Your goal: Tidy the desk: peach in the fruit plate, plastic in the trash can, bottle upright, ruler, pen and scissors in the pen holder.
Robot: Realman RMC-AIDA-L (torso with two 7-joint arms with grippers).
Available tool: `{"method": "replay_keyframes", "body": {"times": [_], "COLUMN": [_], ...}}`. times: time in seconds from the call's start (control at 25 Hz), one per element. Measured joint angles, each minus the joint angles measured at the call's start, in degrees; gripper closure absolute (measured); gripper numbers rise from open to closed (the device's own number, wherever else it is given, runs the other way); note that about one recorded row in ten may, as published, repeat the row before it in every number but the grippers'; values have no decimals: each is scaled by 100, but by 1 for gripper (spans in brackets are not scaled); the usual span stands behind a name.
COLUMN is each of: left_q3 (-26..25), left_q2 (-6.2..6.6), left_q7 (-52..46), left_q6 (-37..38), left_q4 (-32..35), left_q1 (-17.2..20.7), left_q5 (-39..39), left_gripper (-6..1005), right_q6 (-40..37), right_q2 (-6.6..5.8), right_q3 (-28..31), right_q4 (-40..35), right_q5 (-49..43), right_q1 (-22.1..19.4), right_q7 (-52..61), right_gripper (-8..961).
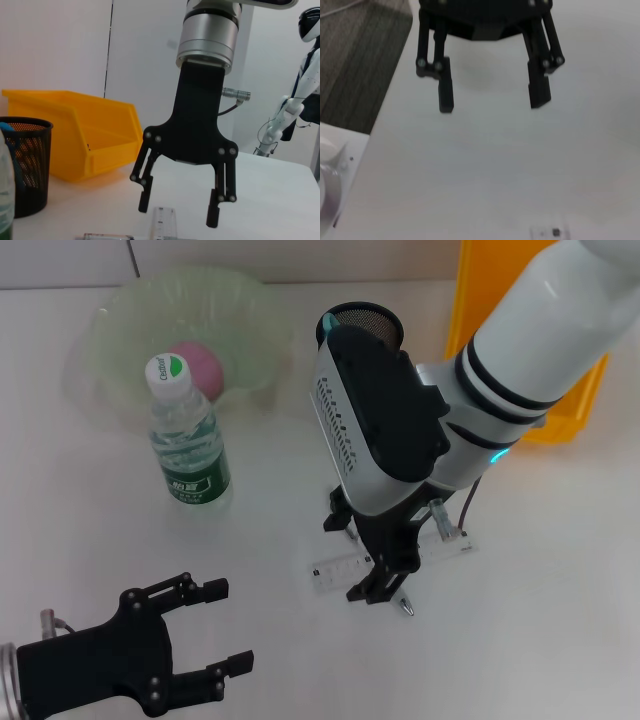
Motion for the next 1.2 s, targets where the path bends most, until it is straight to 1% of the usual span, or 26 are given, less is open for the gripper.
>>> {"method": "replay_keyframes", "body": {"times": [0.48, 0.8, 1.2], "left_q3": [49, 5, 42], "left_q2": [29, -16, -40], "left_q7": [-2, -8, -11], "left_q6": [4, -4, 2], "left_q4": [0, 0, 3], "left_q1": [8, -38, -75], "left_q5": [4, 156, 156], "left_gripper": [205, 205, 205], "right_q6": [487, 890, 1022], "right_q2": [24, 25, 22], "right_q3": [-363, -511, -514], "right_q4": [554, 933, 1260], "right_q5": [135, 178, 310], "right_q1": [143, 198, 283], "right_q7": [-130, -113, -144], "right_gripper": [165, 166, 167]}}
